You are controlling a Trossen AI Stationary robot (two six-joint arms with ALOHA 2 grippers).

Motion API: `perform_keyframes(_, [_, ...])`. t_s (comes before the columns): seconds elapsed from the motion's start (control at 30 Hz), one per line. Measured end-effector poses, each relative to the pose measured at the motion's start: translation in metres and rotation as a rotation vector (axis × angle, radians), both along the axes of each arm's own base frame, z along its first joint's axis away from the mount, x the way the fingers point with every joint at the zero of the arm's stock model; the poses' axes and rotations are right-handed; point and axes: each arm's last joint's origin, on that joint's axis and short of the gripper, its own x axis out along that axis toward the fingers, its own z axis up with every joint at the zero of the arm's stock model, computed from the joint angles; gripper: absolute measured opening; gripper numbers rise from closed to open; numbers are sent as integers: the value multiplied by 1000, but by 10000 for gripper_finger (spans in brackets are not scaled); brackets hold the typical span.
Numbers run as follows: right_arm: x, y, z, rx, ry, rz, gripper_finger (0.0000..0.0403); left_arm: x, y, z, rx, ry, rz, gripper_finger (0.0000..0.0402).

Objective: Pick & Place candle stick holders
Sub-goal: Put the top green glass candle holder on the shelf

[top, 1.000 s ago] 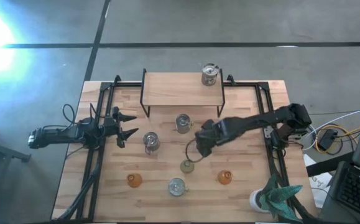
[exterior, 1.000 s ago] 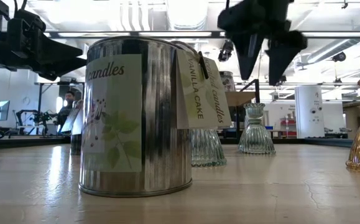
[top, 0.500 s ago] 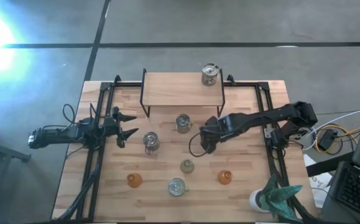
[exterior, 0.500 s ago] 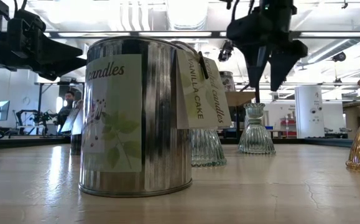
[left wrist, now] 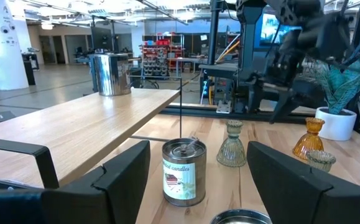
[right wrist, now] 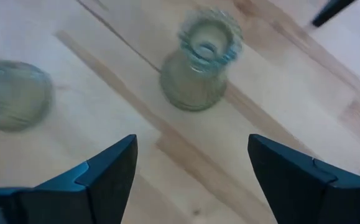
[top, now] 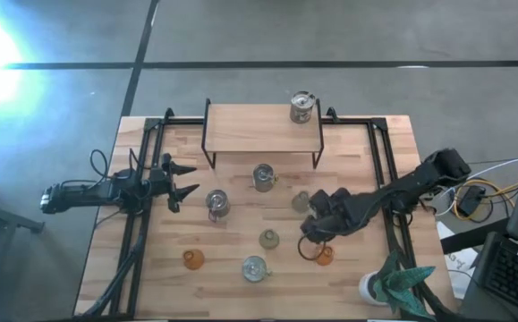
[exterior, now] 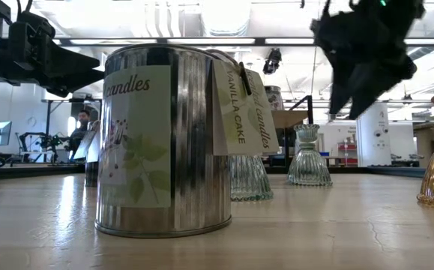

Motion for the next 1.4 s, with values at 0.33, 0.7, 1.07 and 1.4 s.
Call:
perform_keyframes(0.33, [-9, 1, -38, -67, -73, -74, 303, 0, 0, 0, 0, 0, 0, 273])
perform_keyframes(0.7, [-16, 19, -37, -182, -245, -84, 293, 0, 0, 0, 0, 0, 0, 273])
perform_keyframes(1.07, [-35, 22, -65, -243, -356, -108, 287, 0, 0, 0, 0, 0, 0, 273])
perform_keyframes(1.4, [-35, 10, -89, -254, -449, -43, 253, 0, 0, 0, 0, 0, 0, 273])
